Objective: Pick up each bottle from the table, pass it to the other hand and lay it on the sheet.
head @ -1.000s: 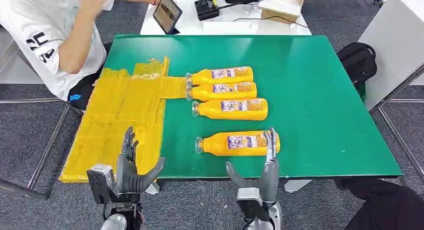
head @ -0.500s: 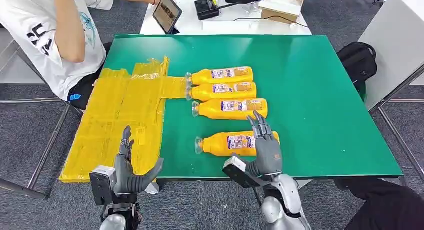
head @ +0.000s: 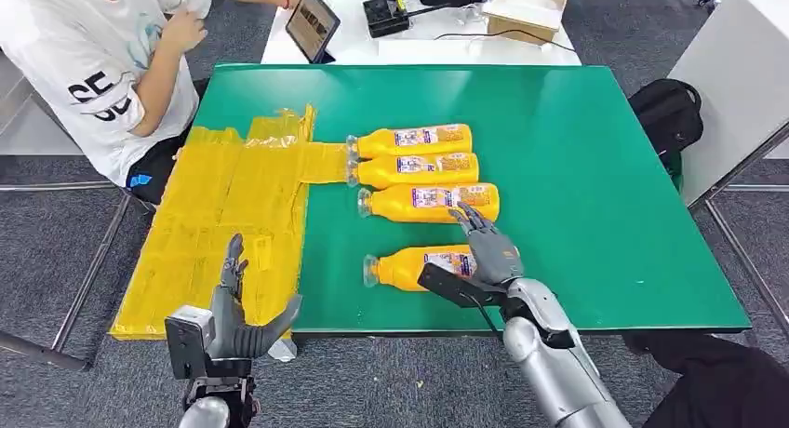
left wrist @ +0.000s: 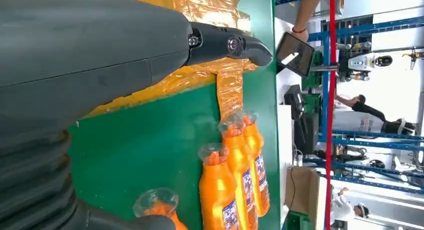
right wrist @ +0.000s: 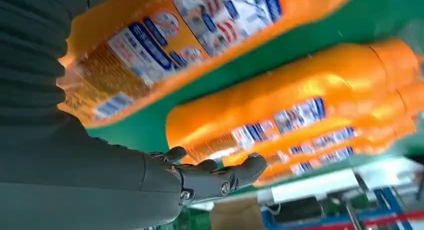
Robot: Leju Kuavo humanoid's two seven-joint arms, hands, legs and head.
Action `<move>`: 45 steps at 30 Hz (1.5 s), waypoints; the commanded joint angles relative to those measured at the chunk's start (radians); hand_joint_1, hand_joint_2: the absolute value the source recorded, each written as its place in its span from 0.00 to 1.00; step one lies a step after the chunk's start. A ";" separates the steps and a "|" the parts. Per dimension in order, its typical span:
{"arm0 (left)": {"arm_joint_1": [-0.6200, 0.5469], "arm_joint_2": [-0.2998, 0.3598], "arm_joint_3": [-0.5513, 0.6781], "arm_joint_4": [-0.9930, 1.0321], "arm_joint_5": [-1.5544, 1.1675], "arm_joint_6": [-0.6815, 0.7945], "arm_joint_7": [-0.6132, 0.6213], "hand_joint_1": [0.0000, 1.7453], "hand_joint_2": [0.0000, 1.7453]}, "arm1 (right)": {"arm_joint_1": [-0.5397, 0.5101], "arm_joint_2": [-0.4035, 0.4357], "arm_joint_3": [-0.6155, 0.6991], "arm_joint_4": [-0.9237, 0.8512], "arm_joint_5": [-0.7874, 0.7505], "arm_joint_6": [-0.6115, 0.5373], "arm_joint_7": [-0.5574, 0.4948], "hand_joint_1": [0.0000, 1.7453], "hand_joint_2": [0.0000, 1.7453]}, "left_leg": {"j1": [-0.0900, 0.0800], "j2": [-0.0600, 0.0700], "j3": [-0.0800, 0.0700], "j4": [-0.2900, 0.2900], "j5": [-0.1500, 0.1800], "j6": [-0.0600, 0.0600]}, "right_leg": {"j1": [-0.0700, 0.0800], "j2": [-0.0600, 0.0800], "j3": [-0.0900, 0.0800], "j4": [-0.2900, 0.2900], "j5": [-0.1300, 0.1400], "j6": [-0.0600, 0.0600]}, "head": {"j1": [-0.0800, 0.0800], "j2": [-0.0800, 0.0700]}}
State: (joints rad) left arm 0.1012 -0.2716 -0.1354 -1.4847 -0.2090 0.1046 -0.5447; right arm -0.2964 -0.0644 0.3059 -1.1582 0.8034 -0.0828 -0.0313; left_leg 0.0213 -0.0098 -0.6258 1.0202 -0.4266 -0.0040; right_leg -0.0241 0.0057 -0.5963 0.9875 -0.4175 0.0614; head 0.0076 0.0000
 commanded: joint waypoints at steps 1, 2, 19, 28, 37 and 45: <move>-0.031 0.007 0.030 0.061 -0.001 -0.005 0.001 0.00 1.00 | -0.078 -0.047 0.078 0.167 -0.015 0.027 -0.004 0.00 1.00 | 0.000 0.003 0.006 -0.001 -0.002 0.001 | 0.001 0.001 0.005 -0.002 -0.001 -0.003 | 0.000 0.000; -0.032 0.008 0.029 0.063 0.000 -0.006 0.001 0.00 1.00 | -0.083 -0.049 0.085 0.178 -0.016 0.032 -0.004 0.00 1.00 | 0.000 0.002 0.003 -0.001 -0.001 0.001 | 0.000 0.001 0.003 -0.001 0.000 -0.002 | 0.000 0.000; -0.049 0.013 0.044 0.104 0.097 -0.087 0.032 0.00 1.00 | -0.119 -0.098 0.155 0.240 -0.079 0.098 -0.032 0.00 1.00 | 0.000 0.001 0.005 -0.002 -0.001 0.001 | 0.001 0.000 0.005 -0.002 -0.001 -0.003 | 0.000 0.000; -0.049 0.013 0.044 0.104 0.097 -0.087 0.032 0.00 1.00 | -0.119 -0.098 0.155 0.240 -0.079 0.098 -0.032 0.00 1.00 | 0.000 0.001 0.005 -0.001 -0.001 0.001 | 0.001 -0.001 0.005 -0.002 -0.001 -0.003 | 0.000 0.000; -0.055 0.012 0.049 0.119 0.062 -0.046 0.019 0.00 1.00 | -0.194 -0.128 0.202 0.321 -0.059 0.115 0.018 0.00 1.00 | 0.000 0.001 0.003 -0.001 0.000 0.001 | 0.000 0.000 0.003 -0.001 0.000 -0.002 | 0.000 0.000; -0.059 0.012 0.051 0.133 0.062 -0.044 0.020 0.00 1.00 | -0.259 -0.124 0.254 0.435 -0.045 0.140 0.053 0.33 1.00 | 0.000 0.002 0.008 -0.002 -0.001 0.002 | 0.001 0.000 0.008 -0.003 0.000 -0.004 | 0.000 0.000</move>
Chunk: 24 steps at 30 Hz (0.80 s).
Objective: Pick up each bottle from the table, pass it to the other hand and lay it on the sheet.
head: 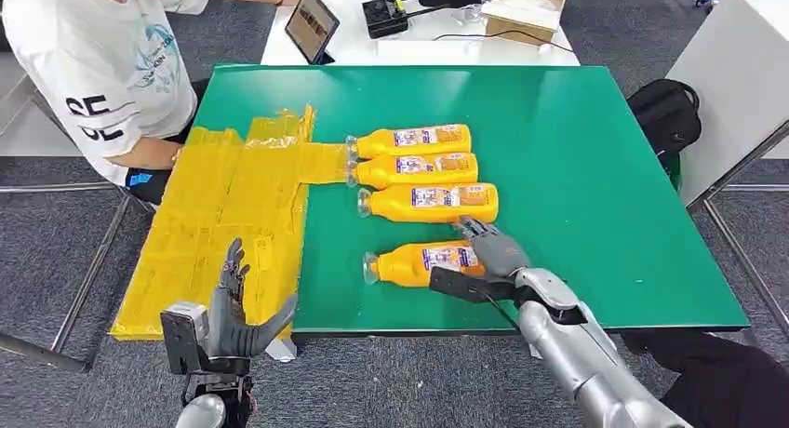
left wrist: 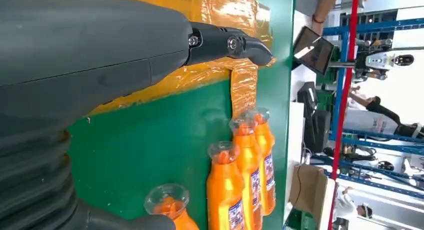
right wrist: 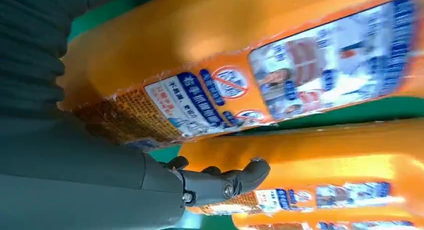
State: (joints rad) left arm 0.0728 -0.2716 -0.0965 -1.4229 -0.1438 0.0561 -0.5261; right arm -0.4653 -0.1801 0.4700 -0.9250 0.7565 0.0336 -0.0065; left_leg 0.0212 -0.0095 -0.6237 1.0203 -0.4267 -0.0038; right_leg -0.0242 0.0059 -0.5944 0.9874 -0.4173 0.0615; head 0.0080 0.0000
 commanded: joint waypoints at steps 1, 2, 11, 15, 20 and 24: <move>-0.030 0.013 0.012 0.071 -0.003 0.005 0.001 0.00 1.00 | -0.093 -0.003 0.087 0.210 -0.007 0.028 0.024 0.76 1.00 | 0.000 0.000 0.006 -0.002 -0.001 0.002 | 0.001 -0.001 0.007 -0.003 0.000 -0.004 | 0.000 0.000; -0.030 0.014 0.012 0.071 -0.003 0.005 0.001 0.00 1.00 | -0.096 -0.002 0.090 0.216 -0.009 0.030 0.021 0.83 1.00 | 0.000 0.002 0.008 -0.002 -0.001 0.002 | 0.001 0.000 0.008 -0.003 -0.001 -0.004 | 0.000 0.000; -0.029 0.016 0.022 0.076 -0.003 0.003 0.000 0.00 1.00 | -0.112 -0.018 0.124 0.217 -0.012 0.050 0.025 1.00 1.00 | 0.000 0.001 0.008 -0.003 -0.001 0.002 | 0.002 -0.001 0.008 -0.003 0.000 -0.005 | 0.000 0.000; -0.039 0.016 0.019 0.089 -0.003 0.002 0.000 0.00 1.00 | -0.108 -0.012 0.135 0.239 -0.027 0.058 0.023 1.00 1.00 | 0.000 -0.001 0.005 -0.001 0.000 0.001 | 0.001 -0.002 0.005 -0.002 -0.001 -0.002 | 0.000 0.000; -0.041 0.018 0.008 0.092 -0.001 0.009 -0.002 0.00 1.00 | -0.104 0.012 0.124 0.247 -0.058 0.026 -0.010 1.00 1.00 | 0.001 0.000 0.008 -0.003 -0.001 0.001 | 0.001 -0.002 0.008 -0.003 -0.001 -0.004 | 0.000 0.000; -0.032 0.020 0.005 0.076 -0.001 0.009 -0.002 0.00 1.00 | -0.034 0.057 0.028 0.130 -0.146 -0.067 -0.093 1.00 1.00 | 0.001 0.000 0.007 -0.002 0.000 0.001 | 0.002 -0.001 0.007 -0.003 0.000 -0.004 | 0.000 0.000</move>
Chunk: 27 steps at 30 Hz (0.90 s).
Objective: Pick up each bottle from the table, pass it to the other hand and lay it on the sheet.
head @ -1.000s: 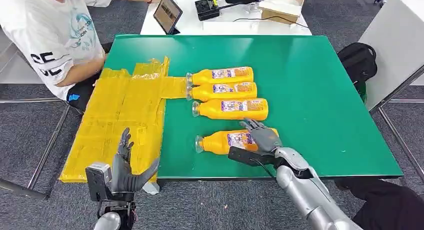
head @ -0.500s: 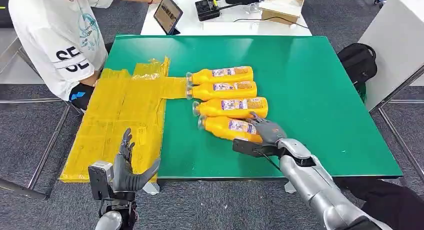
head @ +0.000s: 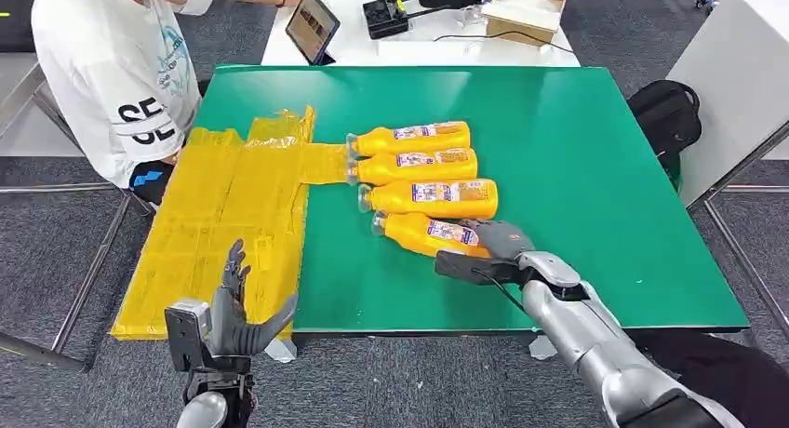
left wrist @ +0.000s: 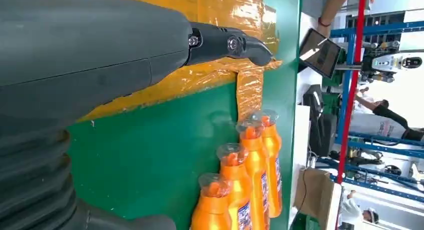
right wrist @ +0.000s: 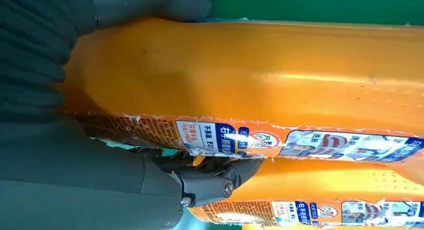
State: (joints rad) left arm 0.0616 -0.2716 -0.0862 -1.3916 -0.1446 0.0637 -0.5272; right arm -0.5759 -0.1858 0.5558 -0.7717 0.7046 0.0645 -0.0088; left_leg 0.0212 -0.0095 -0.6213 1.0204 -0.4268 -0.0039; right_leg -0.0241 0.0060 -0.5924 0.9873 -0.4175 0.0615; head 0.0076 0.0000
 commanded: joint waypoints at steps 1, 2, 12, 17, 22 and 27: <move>-0.018 0.020 -0.006 0.041 0.001 0.001 -0.001 0.00 1.00 | 0.110 0.080 -0.090 -0.089 -0.120 -0.134 -0.121 1.00 1.00 | 0.001 0.000 0.004 -0.002 0.000 0.001 | 0.001 -0.001 0.004 -0.002 0.000 -0.003 | 0.000 0.000; -0.014 0.018 -0.011 0.036 0.004 0.000 -0.006 0.00 1.00 | 0.165 0.111 -0.133 -0.199 -0.139 -0.195 -0.165 1.00 1.00 | 0.001 0.001 0.006 -0.003 -0.001 0.001 | 0.001 0.000 0.005 -0.003 0.000 -0.004 | 0.000 0.000; -0.033 0.023 -0.063 0.055 0.021 -0.002 -0.025 0.00 1.00 | 0.299 0.207 -0.259 -0.491 -0.225 -0.385 -0.380 1.00 1.00 | 0.000 -0.002 0.000 -0.001 -0.001 0.001 | 0.001 -0.003 0.000 0.000 -0.002 -0.003 | 0.000 0.000; -0.157 0.016 -0.165 0.185 0.060 -0.018 -0.037 0.00 1.00 | 0.482 0.248 -0.373 -0.775 -0.302 -0.537 -0.540 1.00 1.00 | 0.000 -0.005 -0.001 -0.001 -0.001 0.001 | 0.001 -0.007 0.002 0.000 -0.003 -0.004 | 0.001 0.000; -0.147 0.045 -0.206 0.145 0.121 -0.057 -0.014 0.00 1.00 | 0.475 0.288 -0.374 -0.703 -0.321 -0.539 -0.559 1.00 1.00 | -0.001 -0.006 -0.003 -0.001 -0.001 0.001 | 0.000 -0.007 -0.001 -0.001 -0.001 -0.002 | 0.000 0.000; -0.173 0.047 -0.224 0.137 0.171 -0.124 0.012 0.00 1.00 | 0.472 0.365 -0.277 -0.516 -0.280 -0.552 -0.633 1.00 1.00 | 0.000 -0.003 -0.001 -0.002 -0.001 0.001 | 0.001 -0.004 0.000 -0.002 -0.001 -0.003 | 0.000 0.000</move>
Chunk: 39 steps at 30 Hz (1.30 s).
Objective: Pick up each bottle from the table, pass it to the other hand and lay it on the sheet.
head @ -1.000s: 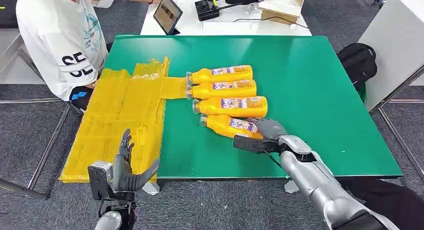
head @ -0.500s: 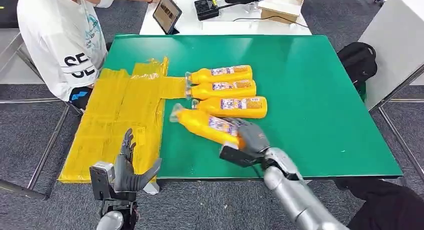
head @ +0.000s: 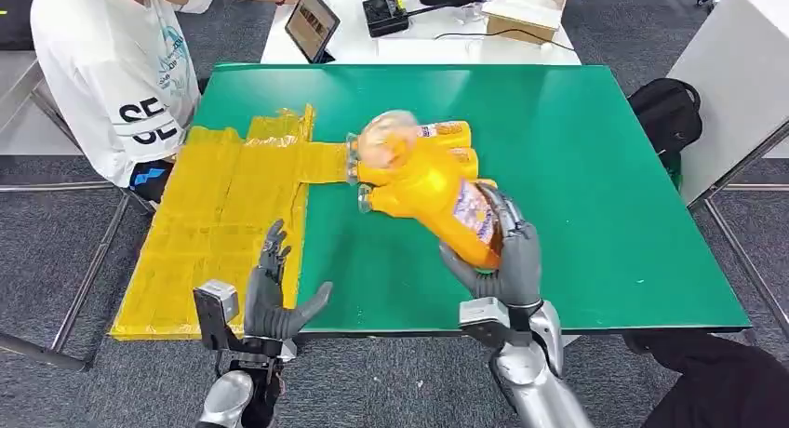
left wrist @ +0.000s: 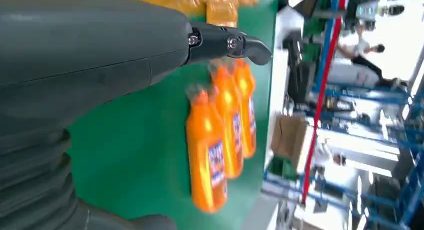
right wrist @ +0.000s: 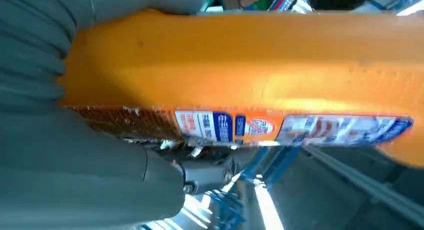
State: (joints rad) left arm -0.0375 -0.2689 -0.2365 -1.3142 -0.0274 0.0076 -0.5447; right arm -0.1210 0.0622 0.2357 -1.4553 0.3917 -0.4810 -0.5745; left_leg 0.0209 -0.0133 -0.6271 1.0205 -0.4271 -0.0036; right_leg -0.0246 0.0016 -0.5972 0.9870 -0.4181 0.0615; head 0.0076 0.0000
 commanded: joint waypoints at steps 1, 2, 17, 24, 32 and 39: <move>-0.075 0.043 -0.075 0.057 0.055 -0.068 0.032 0.00 1.00 | 0.017 0.122 0.048 0.178 0.034 -0.016 -0.074 1.00 1.00 | 0.001 0.002 0.004 -0.002 0.000 0.000 | 0.001 0.001 0.003 -0.002 0.000 -0.003 | 0.000 0.000; -0.075 0.043 -0.075 0.057 0.055 -0.068 0.032 0.00 1.00 | 0.017 0.122 0.048 0.178 0.034 -0.016 -0.074 1.00 1.00 | 0.001 0.003 0.006 -0.003 -0.001 0.000 | 0.002 0.001 0.005 -0.002 0.000 -0.004 | 0.000 0.000; -0.076 0.053 -0.123 0.013 0.063 -0.078 0.041 0.00 1.00 | -0.028 0.191 0.118 0.417 -0.022 -0.034 -0.121 1.00 1.00 | 0.001 0.004 0.006 -0.002 -0.001 0.001 | 0.002 0.002 0.005 -0.001 0.000 -0.004 | 0.000 0.000; -0.088 0.049 -0.128 0.048 0.055 -0.063 0.051 0.00 1.00 | -0.075 0.203 0.135 0.453 -0.008 -0.106 -0.111 1.00 1.00 | 0.001 0.004 0.005 -0.002 -0.001 0.001 | 0.002 0.002 0.005 -0.001 -0.001 -0.004 | 0.001 0.000; -0.065 0.051 -0.119 0.026 0.045 -0.046 0.049 0.00 1.00 | -0.078 0.171 0.062 0.397 0.001 -0.155 -0.074 1.00 1.00 | 0.001 0.001 0.005 -0.002 -0.001 0.001 | 0.002 0.000 0.005 -0.002 -0.001 -0.003 | 0.000 0.000; -0.093 0.044 -0.120 0.057 0.085 -0.072 0.073 0.00 1.00 | -0.094 0.239 0.042 0.521 0.242 -0.217 -0.081 1.00 1.00 | 0.001 0.003 0.006 -0.002 -0.001 0.001 | 0.002 0.001 0.005 -0.001 -0.001 -0.004 | 0.001 0.000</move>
State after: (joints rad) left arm -0.0858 -0.2502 -0.3460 -1.3191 0.0214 -0.0401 -0.4997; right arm -0.1626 0.2567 0.3269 -1.0891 0.4502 -0.6787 -0.6497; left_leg 0.0214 -0.0130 -0.6276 1.0203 -0.4268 -0.0039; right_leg -0.0239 0.0015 -0.5974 0.9873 -0.4181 0.0614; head 0.0088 0.0000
